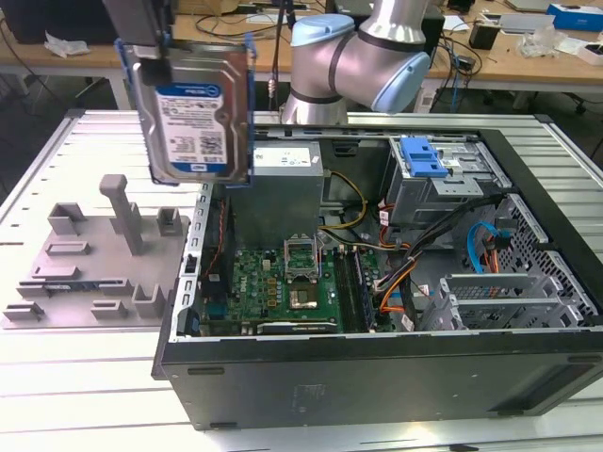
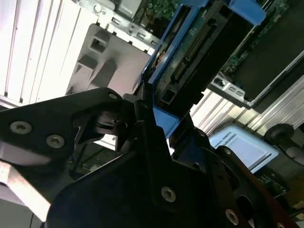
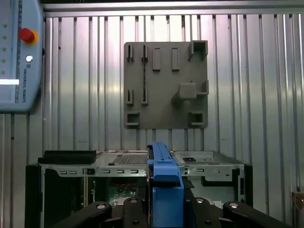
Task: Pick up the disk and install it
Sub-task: 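Pick up the disk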
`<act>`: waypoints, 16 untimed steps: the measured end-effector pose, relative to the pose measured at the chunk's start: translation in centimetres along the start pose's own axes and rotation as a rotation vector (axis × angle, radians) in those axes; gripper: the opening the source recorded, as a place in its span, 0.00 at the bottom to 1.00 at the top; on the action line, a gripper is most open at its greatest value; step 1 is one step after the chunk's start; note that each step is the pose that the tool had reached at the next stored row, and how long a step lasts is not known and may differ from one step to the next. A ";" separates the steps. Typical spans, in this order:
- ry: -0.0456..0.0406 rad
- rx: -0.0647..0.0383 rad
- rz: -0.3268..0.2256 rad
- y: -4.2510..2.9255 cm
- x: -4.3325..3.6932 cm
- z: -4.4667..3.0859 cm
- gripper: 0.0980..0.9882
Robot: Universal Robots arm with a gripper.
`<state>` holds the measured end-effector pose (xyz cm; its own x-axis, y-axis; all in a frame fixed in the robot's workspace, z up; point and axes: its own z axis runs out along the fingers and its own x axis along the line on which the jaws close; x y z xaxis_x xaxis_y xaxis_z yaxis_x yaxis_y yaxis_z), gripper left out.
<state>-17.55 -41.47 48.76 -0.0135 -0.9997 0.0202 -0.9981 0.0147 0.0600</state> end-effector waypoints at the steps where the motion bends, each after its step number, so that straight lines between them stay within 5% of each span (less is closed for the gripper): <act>1: 0.0001 0.000 0.000 -0.73 0.24 -0.05 0.30; 6: -0.0001 -0.002 0.000 -3.56 1.14 -0.20 0.30; 8: 0.0001 -0.003 0.000 -5.46 1.75 -0.32 0.30; 12: 0.0000 -0.005 0.000 -7.32 2.34 -0.42 0.30; 16: 0.0001 -0.007 0.000 -10.00 3.19 -0.57 0.30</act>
<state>-7.58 -44.79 48.79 -0.0134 -0.9997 0.0203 -0.9977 0.0147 0.0667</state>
